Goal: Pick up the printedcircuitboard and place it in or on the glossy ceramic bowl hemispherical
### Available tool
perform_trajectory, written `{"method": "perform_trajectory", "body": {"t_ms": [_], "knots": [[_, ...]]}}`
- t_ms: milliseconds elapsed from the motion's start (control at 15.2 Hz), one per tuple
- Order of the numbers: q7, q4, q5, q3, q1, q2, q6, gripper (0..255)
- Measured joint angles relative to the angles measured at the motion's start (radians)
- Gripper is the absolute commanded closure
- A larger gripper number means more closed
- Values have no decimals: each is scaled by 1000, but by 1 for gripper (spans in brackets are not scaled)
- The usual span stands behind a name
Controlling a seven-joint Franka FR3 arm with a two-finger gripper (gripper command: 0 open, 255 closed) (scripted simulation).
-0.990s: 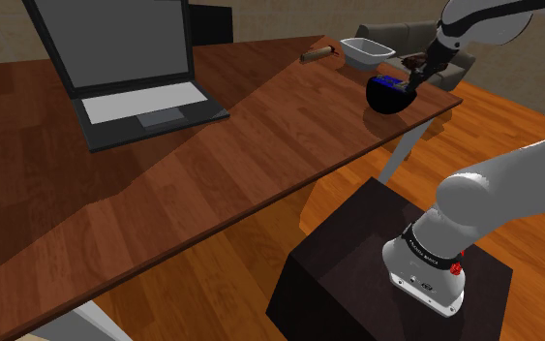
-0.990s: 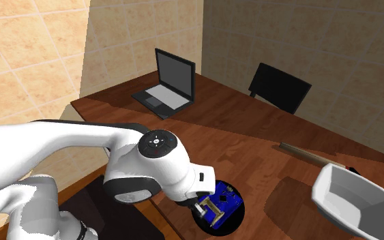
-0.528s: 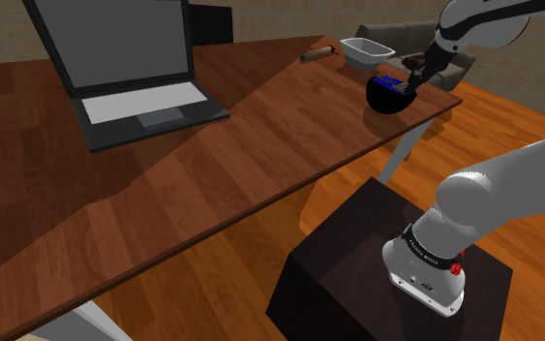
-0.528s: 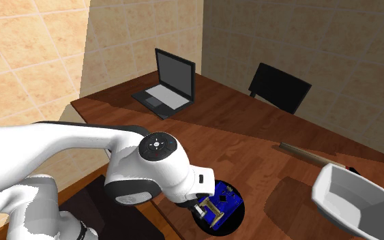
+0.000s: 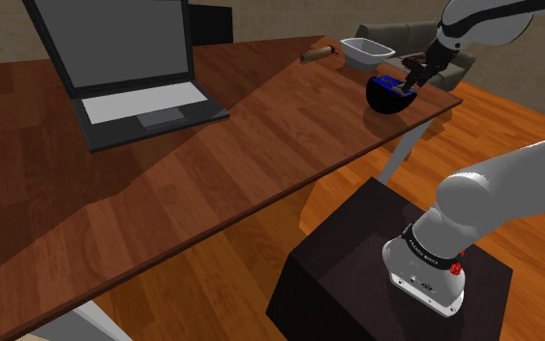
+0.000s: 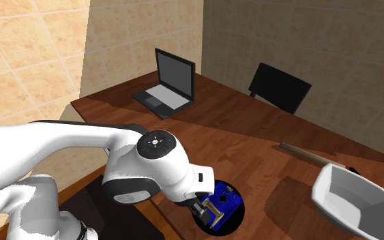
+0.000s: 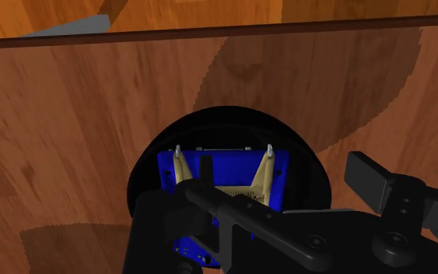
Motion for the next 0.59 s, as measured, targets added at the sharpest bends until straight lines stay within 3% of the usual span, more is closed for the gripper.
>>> {"method": "perform_trajectory", "body": {"t_ms": [264,594], "knots": [[9,56,-6,22,-7,-45,-99,0],[11,61,-9,27,-10,-57,-118,0]]}}
